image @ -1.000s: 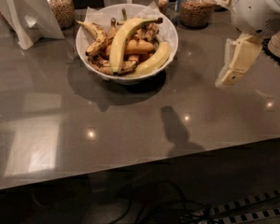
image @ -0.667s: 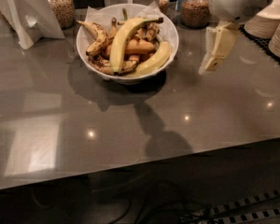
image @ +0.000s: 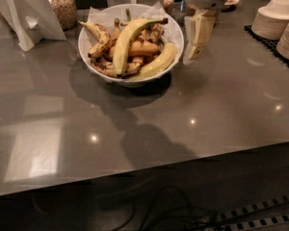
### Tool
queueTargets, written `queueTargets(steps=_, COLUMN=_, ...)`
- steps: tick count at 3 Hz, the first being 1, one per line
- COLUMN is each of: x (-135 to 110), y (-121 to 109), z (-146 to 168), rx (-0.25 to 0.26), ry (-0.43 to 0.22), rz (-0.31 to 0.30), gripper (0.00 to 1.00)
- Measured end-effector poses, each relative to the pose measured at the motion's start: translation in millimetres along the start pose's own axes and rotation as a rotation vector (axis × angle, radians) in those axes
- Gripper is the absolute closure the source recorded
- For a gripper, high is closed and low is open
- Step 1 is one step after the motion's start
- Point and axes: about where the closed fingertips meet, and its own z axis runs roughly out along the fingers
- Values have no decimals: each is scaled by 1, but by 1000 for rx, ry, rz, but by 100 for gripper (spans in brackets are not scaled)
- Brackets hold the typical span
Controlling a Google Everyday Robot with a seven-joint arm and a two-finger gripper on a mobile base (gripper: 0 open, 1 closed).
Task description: Pick banana from white bowl
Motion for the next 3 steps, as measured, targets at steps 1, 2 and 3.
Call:
queueTargets(steps=1, x=-4, y=-8, z=12, rx=3, ry=-18, rz=-92, gripper=0)
queueTargets(steps=2, x=-12, y=-27, z=39, rx=6, ry=-67, rz=-257, gripper=0)
queueTargets(steps=3, x=-21, y=-39, z=68, rx=8, ry=-107, rz=-397, gripper=0)
